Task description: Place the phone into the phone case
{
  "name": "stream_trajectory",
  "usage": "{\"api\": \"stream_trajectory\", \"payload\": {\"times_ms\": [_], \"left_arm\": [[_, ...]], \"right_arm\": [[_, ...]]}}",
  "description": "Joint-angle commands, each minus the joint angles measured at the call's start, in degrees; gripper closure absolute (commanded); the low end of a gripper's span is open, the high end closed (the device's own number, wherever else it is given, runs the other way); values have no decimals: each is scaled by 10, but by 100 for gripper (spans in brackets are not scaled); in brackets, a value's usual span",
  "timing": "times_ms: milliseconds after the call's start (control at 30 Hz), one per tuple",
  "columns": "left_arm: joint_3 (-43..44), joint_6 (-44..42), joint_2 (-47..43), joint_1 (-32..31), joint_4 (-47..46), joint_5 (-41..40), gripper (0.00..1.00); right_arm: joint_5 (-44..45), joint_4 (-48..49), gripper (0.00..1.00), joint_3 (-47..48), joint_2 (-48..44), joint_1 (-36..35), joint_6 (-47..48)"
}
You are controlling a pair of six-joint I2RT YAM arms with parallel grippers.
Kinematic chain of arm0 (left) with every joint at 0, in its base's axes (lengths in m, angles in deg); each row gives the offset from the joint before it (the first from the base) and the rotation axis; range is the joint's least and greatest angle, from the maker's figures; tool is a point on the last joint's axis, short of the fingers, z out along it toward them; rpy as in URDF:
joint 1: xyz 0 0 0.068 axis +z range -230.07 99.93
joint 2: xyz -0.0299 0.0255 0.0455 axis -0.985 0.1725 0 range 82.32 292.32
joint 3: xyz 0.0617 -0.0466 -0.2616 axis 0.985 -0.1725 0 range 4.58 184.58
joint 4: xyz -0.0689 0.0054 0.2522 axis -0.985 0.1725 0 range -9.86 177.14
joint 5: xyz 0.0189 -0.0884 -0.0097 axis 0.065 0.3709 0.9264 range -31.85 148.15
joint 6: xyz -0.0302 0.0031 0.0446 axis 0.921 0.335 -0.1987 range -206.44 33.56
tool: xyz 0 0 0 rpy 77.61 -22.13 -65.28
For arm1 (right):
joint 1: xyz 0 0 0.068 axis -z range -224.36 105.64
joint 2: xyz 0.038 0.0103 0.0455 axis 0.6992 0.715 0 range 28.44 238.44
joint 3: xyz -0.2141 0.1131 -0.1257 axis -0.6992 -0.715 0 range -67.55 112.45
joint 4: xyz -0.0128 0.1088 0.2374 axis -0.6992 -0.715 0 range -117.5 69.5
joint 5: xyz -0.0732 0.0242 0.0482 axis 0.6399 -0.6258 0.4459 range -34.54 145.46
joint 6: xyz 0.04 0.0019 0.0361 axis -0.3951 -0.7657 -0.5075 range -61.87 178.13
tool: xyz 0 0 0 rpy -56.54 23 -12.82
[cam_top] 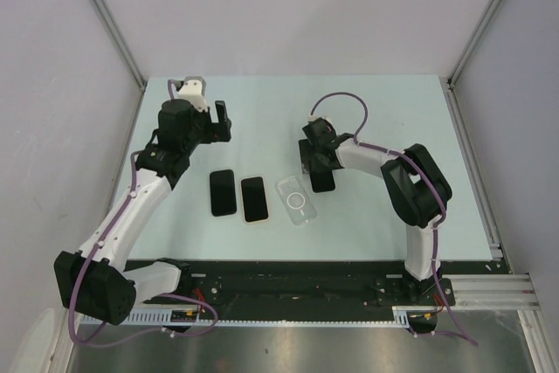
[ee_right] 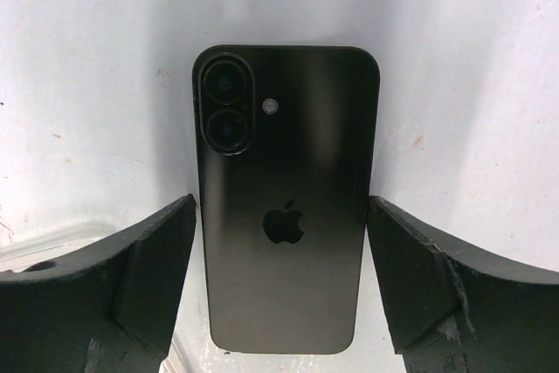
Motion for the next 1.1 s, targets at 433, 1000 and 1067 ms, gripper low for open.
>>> {"api": "stream_trajectory", "payload": {"times_ms": [433, 1000, 1067], "left_arm": [[-72, -79, -28, 1, -136, 175, 12], [-181, -385, 44, -48, -328, 390, 21], [-174, -404, 58, -51, -327, 420, 23]], "right_arm": [[-91, -60, 35, -8, 32, 35, 48], [-521, -21, 41, -45, -11, 142, 131], [-566, -11, 41, -47, -12, 146, 128]]}}
